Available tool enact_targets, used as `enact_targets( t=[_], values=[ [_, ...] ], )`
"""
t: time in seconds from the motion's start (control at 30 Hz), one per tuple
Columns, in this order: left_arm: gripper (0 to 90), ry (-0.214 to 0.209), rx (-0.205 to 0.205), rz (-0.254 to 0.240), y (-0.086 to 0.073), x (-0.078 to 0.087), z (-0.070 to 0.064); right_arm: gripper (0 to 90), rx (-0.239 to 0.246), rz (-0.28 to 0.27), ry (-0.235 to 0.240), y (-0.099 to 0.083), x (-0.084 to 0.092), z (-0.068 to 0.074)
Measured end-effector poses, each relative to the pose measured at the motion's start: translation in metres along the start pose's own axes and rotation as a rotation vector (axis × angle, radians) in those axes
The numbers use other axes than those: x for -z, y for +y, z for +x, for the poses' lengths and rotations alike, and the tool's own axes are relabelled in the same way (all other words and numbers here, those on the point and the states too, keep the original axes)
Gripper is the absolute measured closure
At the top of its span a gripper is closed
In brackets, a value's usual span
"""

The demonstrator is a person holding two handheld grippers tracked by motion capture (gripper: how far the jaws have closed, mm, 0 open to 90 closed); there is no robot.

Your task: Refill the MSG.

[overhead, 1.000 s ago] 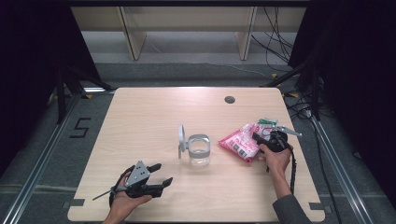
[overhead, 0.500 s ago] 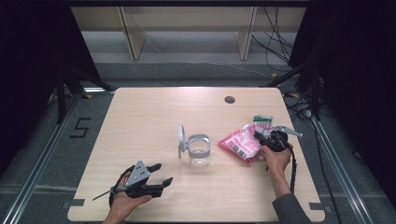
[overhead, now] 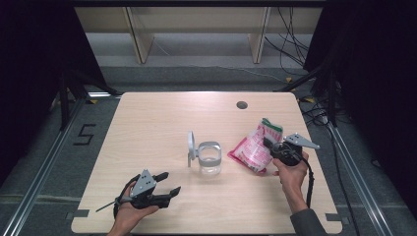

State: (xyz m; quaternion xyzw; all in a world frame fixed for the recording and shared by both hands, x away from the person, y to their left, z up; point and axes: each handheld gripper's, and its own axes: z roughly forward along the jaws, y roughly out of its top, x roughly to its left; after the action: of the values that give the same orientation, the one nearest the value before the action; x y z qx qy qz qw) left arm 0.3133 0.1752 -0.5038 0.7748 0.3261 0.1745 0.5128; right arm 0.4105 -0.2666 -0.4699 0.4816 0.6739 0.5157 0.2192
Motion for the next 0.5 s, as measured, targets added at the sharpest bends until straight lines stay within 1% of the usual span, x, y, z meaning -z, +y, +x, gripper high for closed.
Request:
enact_targets(
  t=[0.03,0.07,0.1,0.13,0.17,0.2,0.23,0.27,0.3,0.33,0.37,0.4,0.43,0.47,0.5],
  values=[
    [31.2,0.005,0.000,0.001,0.000,0.000,0.000,90.0,0.033,-0.018,0.018,0.002,0.005,0.007],
    [31.2,0.007,0.007,-0.004,-0.001,0.001,0.000,90.0,0.033,-0.018,0.018,0.002,0.005,0.007],
    [31.2,0.000,0.006,-0.008,-0.001,0.000,0.001,90.0,0.060,-0.039,0.047,0.004,0.009,0.013],
    [31.2,0.000,0.006,-0.008,-0.001,0.000,0.001,90.0,0.060,-0.039,0.047,0.004,0.009,0.013],
    [31.2,0.001,0.006,-0.007,-0.001,0.000,0.001,90.0,0.055,-0.050,0.047,0.003,0.009,0.016],
    [31.2,-0.001,0.007,-0.004,-0.001,-0.001,0.000,90.0,0.088,-0.050,0.058,0.005,0.012,0.022],
    [31.2,-0.001,0.007,-0.004,-0.001,-0.001,0.000,90.0,0.088,-0.050,0.058,0.005,0.012,0.022],
    [31.2,0.003,0.002,0.002,-0.001,0.000,-0.002,90.0,0.099,-0.056,0.062,0.006,0.013,0.024],
    [31.2,-0.001,0.001,0.002,-0.001,-0.001,-0.002,90.0,0.075,-0.052,0.075,0.007,0.015,0.029],
    [31.2,-0.009,0.003,0.004,-0.001,-0.002,-0.002,90.0,0.115,-0.065,0.087,0.009,0.017,0.030],
    [31.2,0.001,0.010,0.001,-0.002,-0.003,-0.003,90.0,0.141,-0.063,0.093,0.012,0.021,0.036],
    [31.2,-0.004,0.010,-0.007,-0.002,-0.004,-0.003,90.0,0.125,-0.060,0.097,0.013,0.023,0.039],
    [31.2,-0.004,0.010,-0.007,-0.002,-0.004,-0.003,90.0,0.125,-0.060,0.097,0.013,0.023,0.039],
    [31.2,-0.007,0.001,0.005,-0.002,-0.003,-0.004,90.0,0.164,-0.077,0.113,0.015,0.025,0.042],
    [31.2,-0.014,0.001,0.002,-0.002,-0.004,-0.003,90.0,0.165,-0.063,0.108,0.016,0.028,0.043]
  ],
)
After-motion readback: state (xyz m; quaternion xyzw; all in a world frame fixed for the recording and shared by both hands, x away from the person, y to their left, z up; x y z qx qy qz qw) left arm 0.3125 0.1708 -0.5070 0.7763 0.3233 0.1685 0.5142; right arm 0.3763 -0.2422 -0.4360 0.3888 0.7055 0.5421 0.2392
